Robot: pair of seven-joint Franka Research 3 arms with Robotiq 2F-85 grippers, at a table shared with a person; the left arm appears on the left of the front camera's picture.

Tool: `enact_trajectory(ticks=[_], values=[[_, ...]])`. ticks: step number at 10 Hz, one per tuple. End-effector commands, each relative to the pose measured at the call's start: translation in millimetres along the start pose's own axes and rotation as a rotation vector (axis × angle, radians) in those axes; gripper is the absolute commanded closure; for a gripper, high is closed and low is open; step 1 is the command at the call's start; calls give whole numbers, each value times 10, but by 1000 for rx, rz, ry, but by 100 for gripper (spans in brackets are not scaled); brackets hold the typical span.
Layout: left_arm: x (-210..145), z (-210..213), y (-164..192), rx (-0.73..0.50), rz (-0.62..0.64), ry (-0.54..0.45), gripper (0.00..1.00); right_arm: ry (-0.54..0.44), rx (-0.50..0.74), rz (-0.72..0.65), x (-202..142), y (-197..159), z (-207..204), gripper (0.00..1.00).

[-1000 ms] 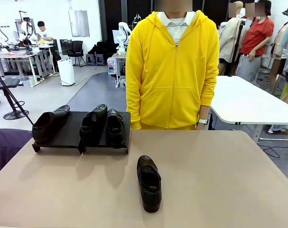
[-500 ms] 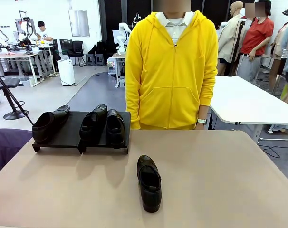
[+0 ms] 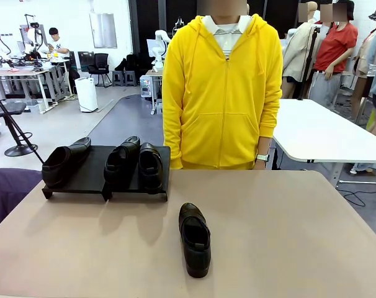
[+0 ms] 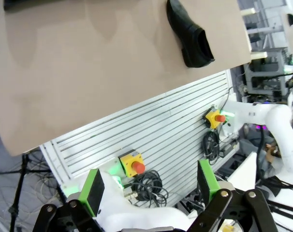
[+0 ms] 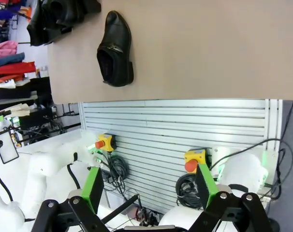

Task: Organize the shoes by placing them on the stand.
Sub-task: Place the Shoe from the middle of the table onto the Shoes Stand.

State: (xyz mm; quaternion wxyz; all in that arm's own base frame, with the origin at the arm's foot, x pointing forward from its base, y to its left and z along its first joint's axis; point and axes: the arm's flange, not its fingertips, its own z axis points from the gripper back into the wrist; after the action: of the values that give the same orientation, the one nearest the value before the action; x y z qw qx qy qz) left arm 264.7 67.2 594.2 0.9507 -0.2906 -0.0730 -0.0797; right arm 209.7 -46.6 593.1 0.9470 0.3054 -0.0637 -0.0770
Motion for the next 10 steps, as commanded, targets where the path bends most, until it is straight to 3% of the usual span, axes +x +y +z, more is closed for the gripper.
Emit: enact_trajectory(ticks=[1, 3, 5, 7, 9, 10], values=[[496, -764, -601, 41, 2, 136, 0, 7, 34, 24, 24, 20, 25, 0], [1055, -1815, -1451, 67, -60, 316, 0, 7, 34, 24, 24, 20, 25, 0], [1324, -2802, -2121, 107, 12, 385, 0, 7, 34, 24, 24, 20, 25, 0], [1330, -3518, -2436, 238, 58, 262, 0, 7, 34, 24, 24, 20, 25, 0], [1356, -3644, -2515, 306, 11, 121, 0, 7, 34, 24, 24, 20, 25, 0], [1250, -3738, -2515, 195, 12, 260, 0, 7, 34, 24, 24, 20, 25, 0]])
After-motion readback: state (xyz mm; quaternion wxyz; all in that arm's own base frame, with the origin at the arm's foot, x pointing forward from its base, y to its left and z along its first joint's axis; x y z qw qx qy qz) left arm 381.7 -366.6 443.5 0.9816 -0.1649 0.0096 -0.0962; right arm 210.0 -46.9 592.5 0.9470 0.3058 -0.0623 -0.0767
